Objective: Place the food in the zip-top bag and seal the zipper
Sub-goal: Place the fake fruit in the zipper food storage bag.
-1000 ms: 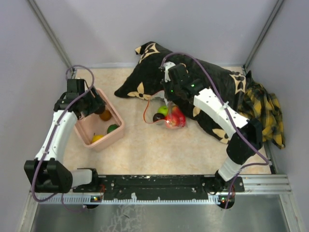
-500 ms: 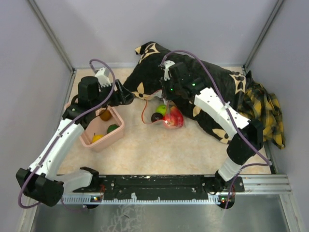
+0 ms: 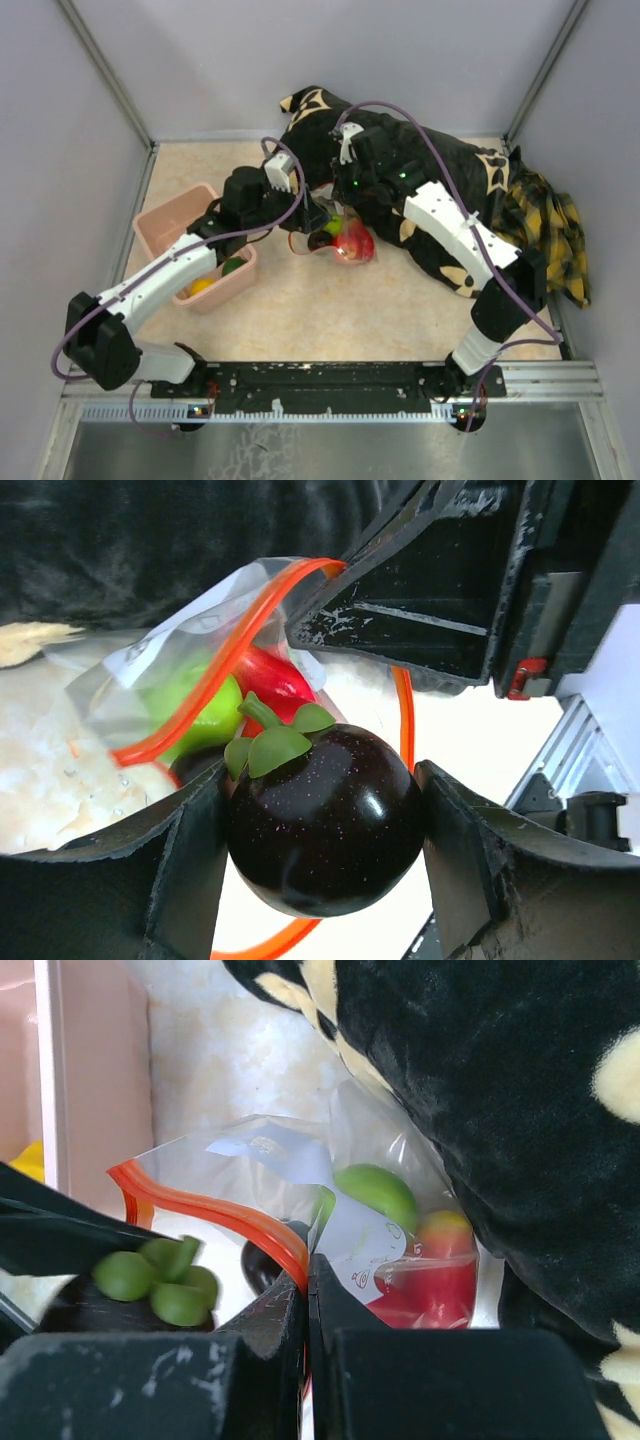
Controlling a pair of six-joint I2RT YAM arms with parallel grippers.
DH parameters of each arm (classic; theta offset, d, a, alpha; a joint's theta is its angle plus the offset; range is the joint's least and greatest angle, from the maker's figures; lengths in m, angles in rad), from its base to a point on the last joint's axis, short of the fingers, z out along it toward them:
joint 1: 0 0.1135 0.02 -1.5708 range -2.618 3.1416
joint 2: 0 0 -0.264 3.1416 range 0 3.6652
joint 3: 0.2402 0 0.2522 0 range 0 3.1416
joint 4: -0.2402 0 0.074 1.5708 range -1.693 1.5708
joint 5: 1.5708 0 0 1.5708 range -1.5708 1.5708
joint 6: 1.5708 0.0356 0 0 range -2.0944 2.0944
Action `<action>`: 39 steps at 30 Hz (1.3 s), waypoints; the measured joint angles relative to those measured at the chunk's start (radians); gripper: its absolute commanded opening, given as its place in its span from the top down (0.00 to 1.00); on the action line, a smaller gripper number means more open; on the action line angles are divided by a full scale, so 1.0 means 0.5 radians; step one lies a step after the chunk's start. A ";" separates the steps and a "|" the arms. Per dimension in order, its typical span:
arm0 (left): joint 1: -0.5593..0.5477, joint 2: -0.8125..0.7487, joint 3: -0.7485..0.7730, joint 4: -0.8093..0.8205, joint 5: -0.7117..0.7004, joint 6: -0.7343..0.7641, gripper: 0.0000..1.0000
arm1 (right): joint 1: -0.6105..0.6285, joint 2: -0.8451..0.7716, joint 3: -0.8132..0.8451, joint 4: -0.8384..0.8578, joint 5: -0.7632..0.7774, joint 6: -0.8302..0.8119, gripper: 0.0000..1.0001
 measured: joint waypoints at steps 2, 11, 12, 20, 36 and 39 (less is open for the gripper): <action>-0.047 0.066 0.000 0.043 -0.034 0.036 0.48 | 0.000 0.000 0.000 0.005 -0.011 0.004 1.00; -0.137 0.346 0.076 0.010 -0.440 0.145 0.24 | 0.000 0.000 0.000 0.005 -0.029 0.007 1.00; -0.137 0.352 0.076 0.005 -0.459 0.153 0.22 | 0.000 0.000 0.000 0.005 -0.028 0.007 1.00; -0.156 0.342 0.078 0.000 -0.501 0.200 0.16 | 0.000 0.000 0.000 0.005 -0.028 0.006 1.00; -0.150 -0.130 0.087 -0.204 -0.701 0.168 0.11 | 0.000 0.000 0.000 0.005 -0.019 -0.002 1.00; -0.103 -0.217 0.088 -0.375 -0.854 0.056 0.11 | 0.000 0.000 -0.002 0.005 -0.019 -0.001 1.00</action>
